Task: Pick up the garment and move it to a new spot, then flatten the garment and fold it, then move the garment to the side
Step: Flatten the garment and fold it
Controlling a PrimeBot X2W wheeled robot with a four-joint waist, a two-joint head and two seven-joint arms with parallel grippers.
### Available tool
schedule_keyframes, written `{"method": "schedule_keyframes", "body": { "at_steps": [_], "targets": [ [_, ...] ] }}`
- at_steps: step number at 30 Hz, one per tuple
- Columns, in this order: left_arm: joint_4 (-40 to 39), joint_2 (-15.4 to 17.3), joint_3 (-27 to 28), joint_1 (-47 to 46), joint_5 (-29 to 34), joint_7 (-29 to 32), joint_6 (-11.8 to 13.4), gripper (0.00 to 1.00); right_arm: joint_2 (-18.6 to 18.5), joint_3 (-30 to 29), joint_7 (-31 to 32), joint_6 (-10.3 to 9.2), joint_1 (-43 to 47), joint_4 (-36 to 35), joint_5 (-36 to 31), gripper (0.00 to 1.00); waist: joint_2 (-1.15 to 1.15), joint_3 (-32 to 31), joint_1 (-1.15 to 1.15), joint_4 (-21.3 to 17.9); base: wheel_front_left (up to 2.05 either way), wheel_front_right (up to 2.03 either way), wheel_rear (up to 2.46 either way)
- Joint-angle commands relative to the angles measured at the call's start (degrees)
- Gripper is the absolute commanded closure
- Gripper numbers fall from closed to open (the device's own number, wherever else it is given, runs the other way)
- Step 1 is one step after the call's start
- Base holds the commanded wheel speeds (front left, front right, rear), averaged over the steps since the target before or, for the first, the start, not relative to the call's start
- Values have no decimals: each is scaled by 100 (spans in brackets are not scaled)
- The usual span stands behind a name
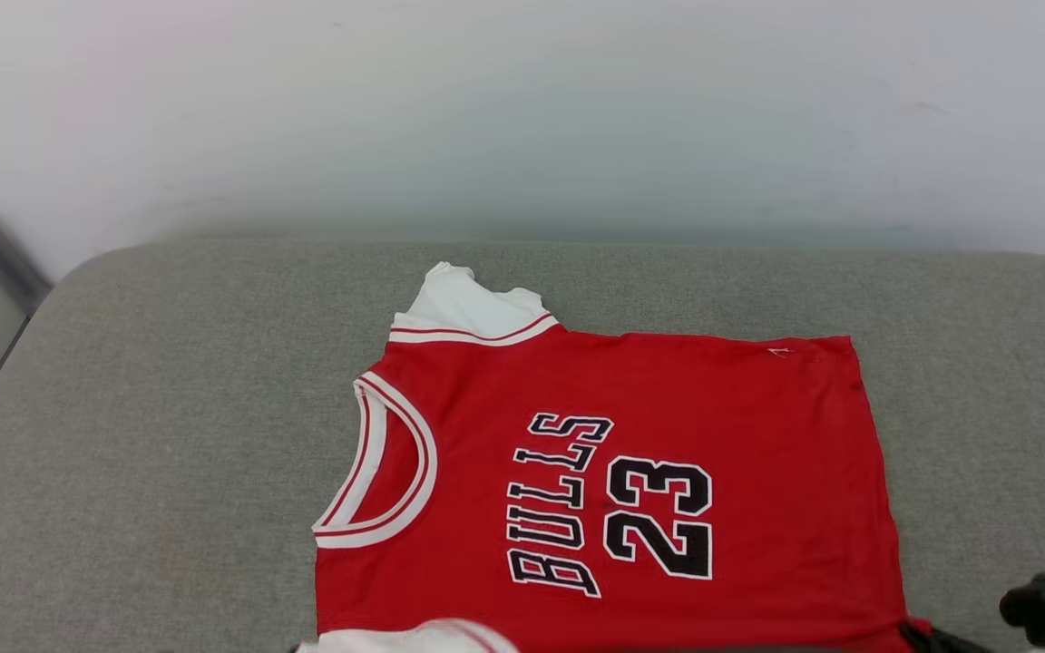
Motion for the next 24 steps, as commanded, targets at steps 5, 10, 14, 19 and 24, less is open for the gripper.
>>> {"method": "schedule_keyframes", "body": {
  "at_steps": [5,10,14,19,24],
  "targets": [
    [331,-160,45,-999,287,151,-273,100,168,-529,290,-4,-123,-196,-203,100,0,105,1,9,0,0,0],
    [754,-287,68,-1892,526,333,-521,100,292,-795,587,-4,-324,-382,-358,100,0,371,1,-41,0,0,0],
    [1139,-445,92,-2536,656,394,-705,100,353,-868,774,-4,-604,-456,-446,100,0,641,1,-104,0,0,0],
    [1741,-651,27,-3135,761,482,-972,100,413,-762,997,-4,-1104,-359,-499,100,0,997,1,-196,0,0,0],
    [2526,-891,-94,-3567,830,523,-1251,100,552,-470,1164,-4,-1685,-48,-519,100,0,1343,1,-245,0,0,0]
  ]
}}
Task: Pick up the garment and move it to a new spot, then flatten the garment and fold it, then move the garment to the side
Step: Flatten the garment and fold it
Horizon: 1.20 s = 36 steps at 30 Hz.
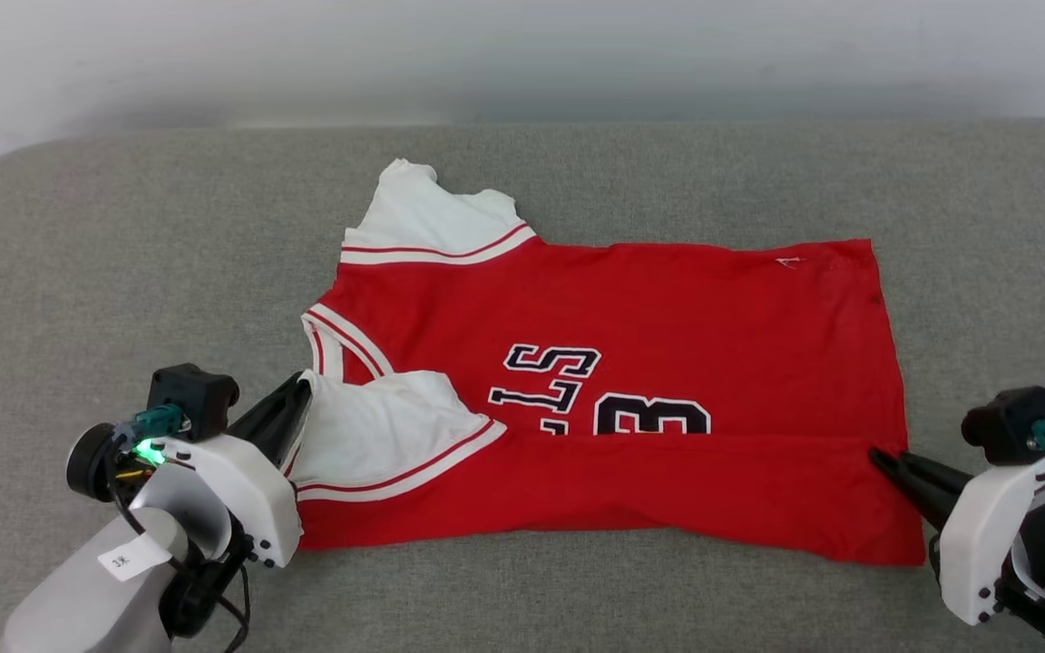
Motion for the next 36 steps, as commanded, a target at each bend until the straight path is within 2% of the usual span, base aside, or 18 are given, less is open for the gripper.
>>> {"method": "schedule_keyframes", "body": {
  "at_steps": [1,10,13,14,15,16,21,25,27,31,32,35,36],
  "targets": [
    [246,-105,-49,-141,42,21,-81,100,83,114,10,-4,-227,141,-11,100,0,218,-1,-45,0,0,0],
    [1511,-563,-307,-498,114,-104,-488,100,319,834,-179,-4,-864,996,-148,100,0,457,-1,-31,0,0,0],
    [1830,-723,-362,-544,64,-179,-585,100,405,987,-338,-3,-937,1169,33,100,0,403,-1,-4,0,0,0],
    [1925,-760,-377,-554,32,-173,-618,58,401,1021,-392,-2,-973,1201,73,80,0,361,-1,2,0,0,0],
    [2006,-768,-395,-606,79,-217,-632,0,395,1033,-444,-2,-989,1232,122,49,0,314,-1,12,0,0,0],
    [2056,-780,-404,-659,107,-264,-647,0,375,1035,-511,-3,-1001,1246,134,0,0,261,-1,22,0,0,0],
    [2029,-614,-418,-918,291,-396,-628,0,192,899,-772,-3,-937,1113,232,0,0,-30,-1,98,0,0,0],
    [1670,-374,-439,-1140,345,-117,-640,0,-21,725,-734,-3,-807,859,275,0,0,-229,-1,169,0,0,0],
    [1446,-222,-499,-1238,332,254,-657,0,-116,615,-681,-3,-743,721,232,0,0,-305,-1,200,0,0,0],
    [857,65,-598,-1440,75,1380,-705,0,-221,360,-539,-4,-596,485,182,0,0,-424,-1,249,0,0,0],
    [103,365,-841,-1613,-377,2942,-757,0,-189,46,-310,-3,-401,242,66,0,0,-453,-1,251,0,0,0],
    [-212,512,-962,-1666,-798,3885,-765,0,-129,-122,-159,-3,-333,106,-15,0,0,-437,-1,220,0,0,0],
    [-379,614,-1126,-1685,-1049,4590,-775,0,-58,-242,-15,-3,-288,-42,-130,0,0,-390,-1,158,0,0,0]
  ]
}}
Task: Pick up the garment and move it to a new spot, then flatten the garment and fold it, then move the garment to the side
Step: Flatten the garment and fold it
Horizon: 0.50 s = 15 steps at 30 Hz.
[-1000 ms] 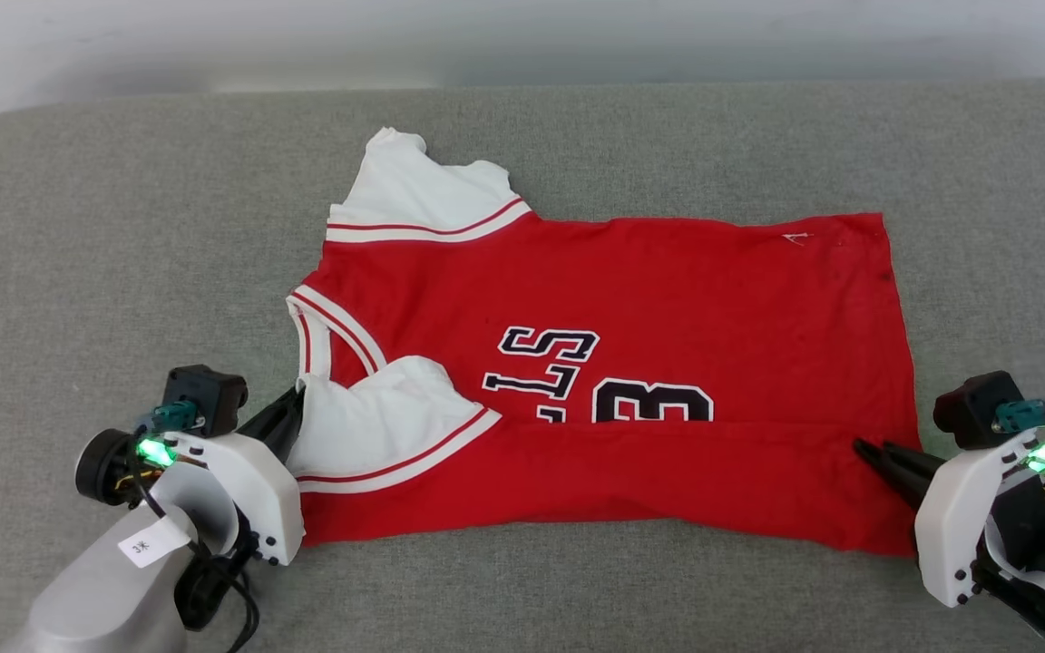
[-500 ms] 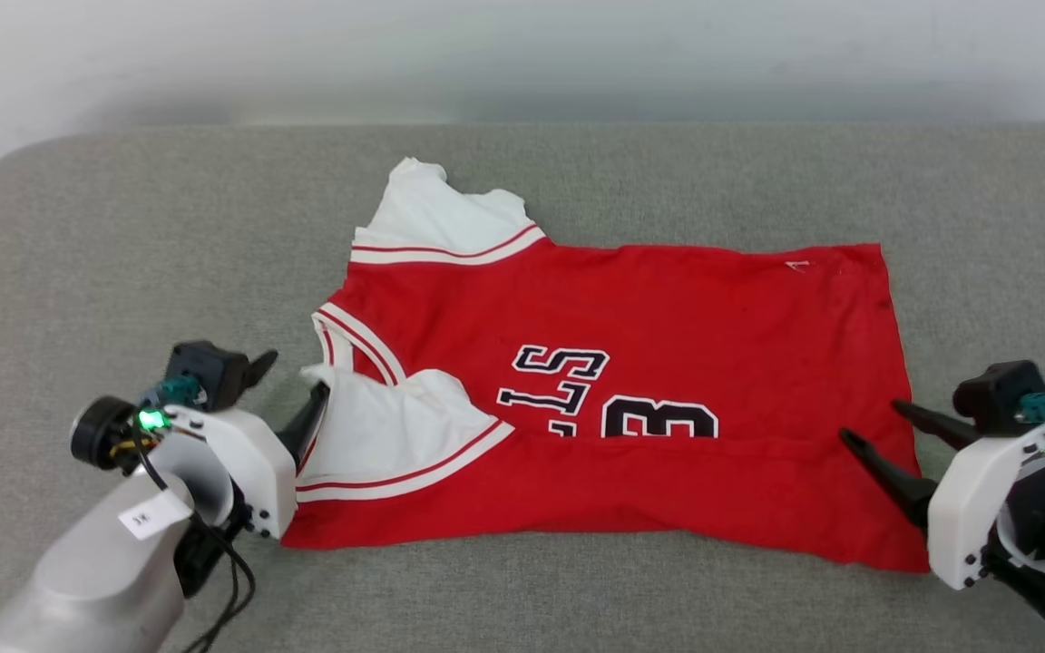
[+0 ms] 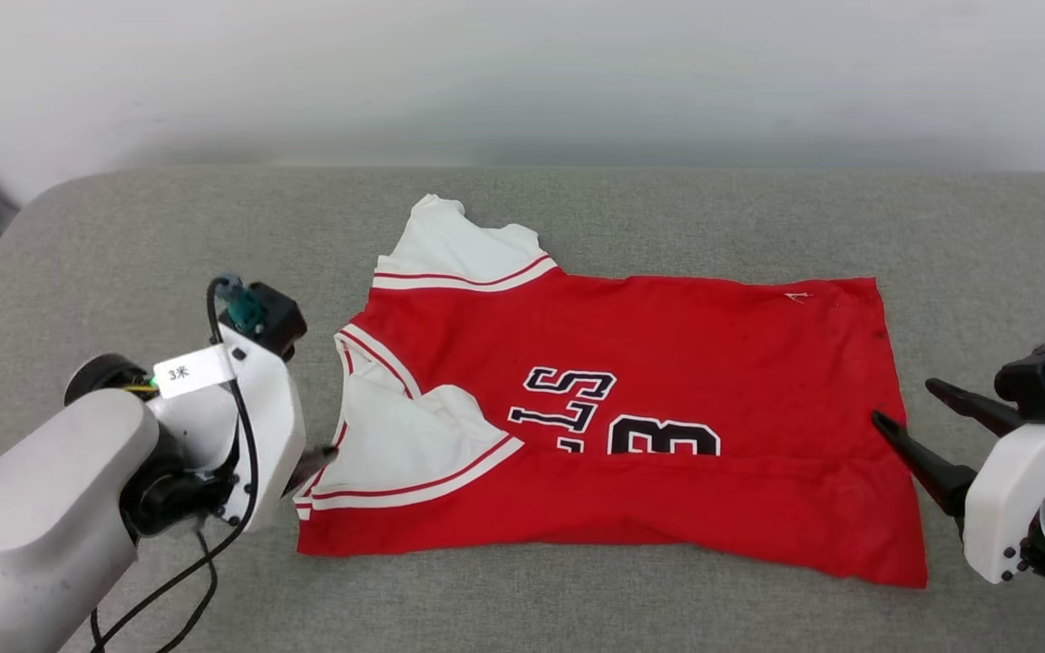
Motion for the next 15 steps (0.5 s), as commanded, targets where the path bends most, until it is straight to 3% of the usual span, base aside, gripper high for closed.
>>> {"method": "schedule_keyframes", "body": {
  "at_steps": [1,6,15],
  "targets": [
    [-16,28,-58,-24,-81,179,-11,0,60,-48,46,-2,53,-66,-55,0,0,40,1,-52,0,0,0],
    [145,3,-225,152,-308,673,22,0,217,-166,222,-2,74,-238,-185,0,0,175,1,-196,0,0,0],
    [1003,-342,-414,529,-437,644,79,0,394,-92,450,-2,-113,-422,-302,0,0,420,1,-437,0,0,0]
  ]
}}
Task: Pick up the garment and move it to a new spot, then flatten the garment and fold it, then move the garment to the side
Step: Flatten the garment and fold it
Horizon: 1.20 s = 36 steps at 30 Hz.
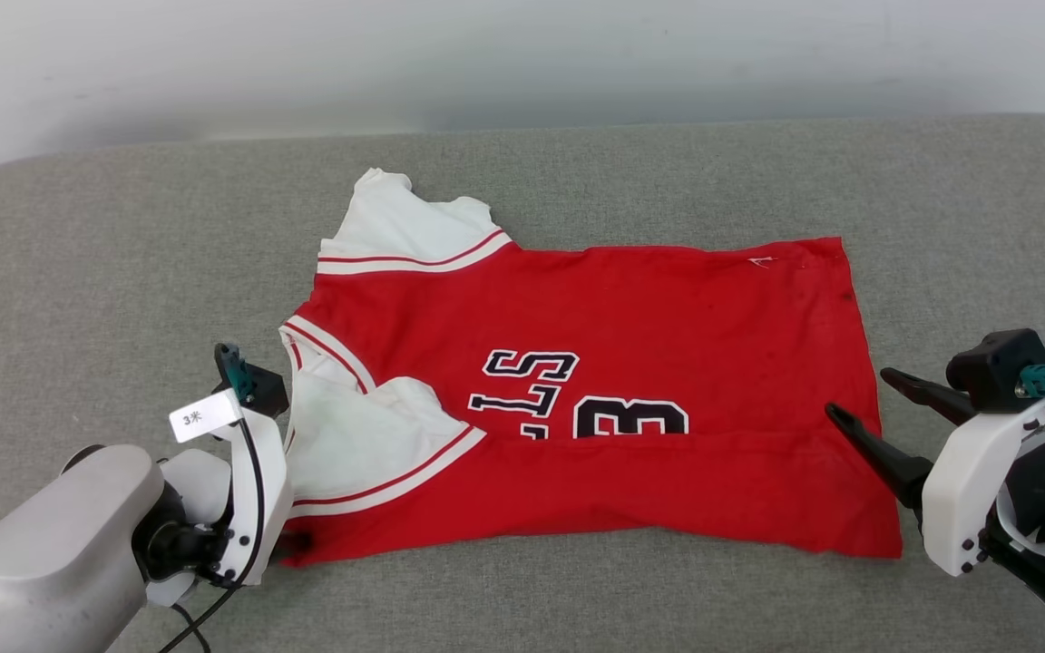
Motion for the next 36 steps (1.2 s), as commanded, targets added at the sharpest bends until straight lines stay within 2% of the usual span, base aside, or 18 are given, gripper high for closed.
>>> {"method": "schedule_keyframes", "body": {
  "at_steps": [1,3,4,5,6,11,16,20,22,27,36],
  "targets": [
    [126,-144,-111,210,-15,-44,-9,0,25,14,18,-2,-67,-32,6,0,0,37,1,-40,0,0,0],
    [239,-233,-212,275,20,-75,-36,0,-27,39,69,-2,-127,-55,45,0,0,32,1,-56,0,0,0],
    [264,-270,-241,286,29,-115,-55,37,-73,37,107,-2,-172,-59,53,0,0,18,1,-55,0,0,0],
    [288,-300,-266,291,26,-155,-65,91,-128,55,161,-2,-205,-80,65,0,0,-5,1,-48,0,0,0],
    [292,-315,-288,294,30,-194,-75,100,-184,79,227,-2,-251,-108,84,0,0,-31,1,-45,0,0,0],
    [146,-217,-327,187,63,-458,-113,100,-667,319,1024,-2,-636,-319,231,0,0,-230,1,3,0,0,0],
    [-148,-90,-407,78,55,-642,-106,100,-1098,642,2534,-2,-961,-444,726,0,0,-371,1,75,0,0,0],
    [-360,0,-485,-44,97,-745,-108,100,-1226,874,3660,-2,-1019,-353,1079,0,0,-350,1,140,0,0,0],
    [-420,23,-525,-96,107,-787,-108,100,-1173,888,3934,-2,-993,-252,1188,0,0,-303,1,183,0,0,0],
    [-492,26,-593,-195,116,-903,-108,100,-938,873,4090,-3,-852,108,1214,0,0,-161,1,249,0,0,0],
    [-549,57,-676,-460,125,-1107,-106,100,-162,904,3778,-2,-611,1038,1127,0,0,211,1,327,0,0,0]
  ]
}}
